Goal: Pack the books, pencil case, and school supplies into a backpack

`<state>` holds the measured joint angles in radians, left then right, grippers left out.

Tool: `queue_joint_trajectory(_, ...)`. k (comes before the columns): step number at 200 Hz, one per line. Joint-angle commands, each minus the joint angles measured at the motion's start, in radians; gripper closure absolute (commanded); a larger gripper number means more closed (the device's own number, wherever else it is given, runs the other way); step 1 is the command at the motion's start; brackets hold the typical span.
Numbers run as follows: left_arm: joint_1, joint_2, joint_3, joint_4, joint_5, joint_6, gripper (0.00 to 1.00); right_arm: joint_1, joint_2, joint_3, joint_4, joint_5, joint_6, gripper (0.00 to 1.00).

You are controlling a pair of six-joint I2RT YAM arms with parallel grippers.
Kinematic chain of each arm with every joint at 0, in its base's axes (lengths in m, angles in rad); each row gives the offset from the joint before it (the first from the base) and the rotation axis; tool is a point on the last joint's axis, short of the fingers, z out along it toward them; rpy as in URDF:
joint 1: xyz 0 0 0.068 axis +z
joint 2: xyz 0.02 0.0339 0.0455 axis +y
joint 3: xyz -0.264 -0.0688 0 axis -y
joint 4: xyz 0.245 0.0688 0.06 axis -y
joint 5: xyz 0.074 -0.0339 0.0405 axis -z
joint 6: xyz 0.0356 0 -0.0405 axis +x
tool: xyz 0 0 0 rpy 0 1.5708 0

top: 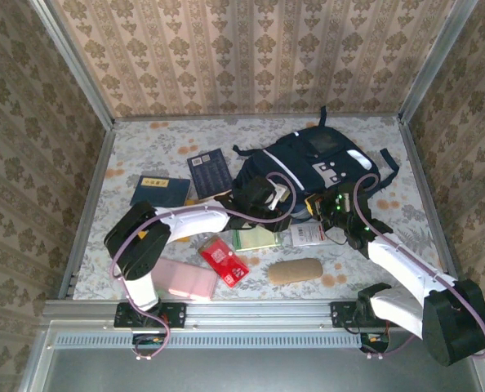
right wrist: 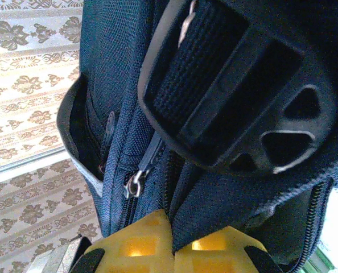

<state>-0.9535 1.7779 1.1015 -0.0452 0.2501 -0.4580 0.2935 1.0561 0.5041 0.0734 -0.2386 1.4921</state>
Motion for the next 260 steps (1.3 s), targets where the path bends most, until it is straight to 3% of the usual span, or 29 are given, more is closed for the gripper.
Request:
queue_joint_trajectory(1,0.012,0.026,0.045,0.042,-0.042,0.006,0.73,0.015,-0.008,0.047,0.106,-0.038,0.022,1.00)
queue_joint_trajectory(54,0.014,0.032,0.041,0.060,-0.052,0.005,0.89,0.014,-0.013,0.035,0.107,-0.031,0.022,1.00)
queue_joint_trajectory(106,0.025,-0.034,-0.016,0.060,-0.064,0.007,0.99,0.007,-0.011,0.039,0.051,-0.016,-0.034,1.00)
queue_joint_trajectory(167,0.077,-0.136,-0.105,-0.003,-0.069,0.006,1.00,-0.051,-0.021,0.063,-0.073,0.005,-0.164,1.00)
queue_joint_trajectory(260,0.168,-0.226,-0.190,-0.030,-0.055,-0.011,1.00,-0.140,0.043,0.097,-0.149,-0.065,-0.305,1.00)
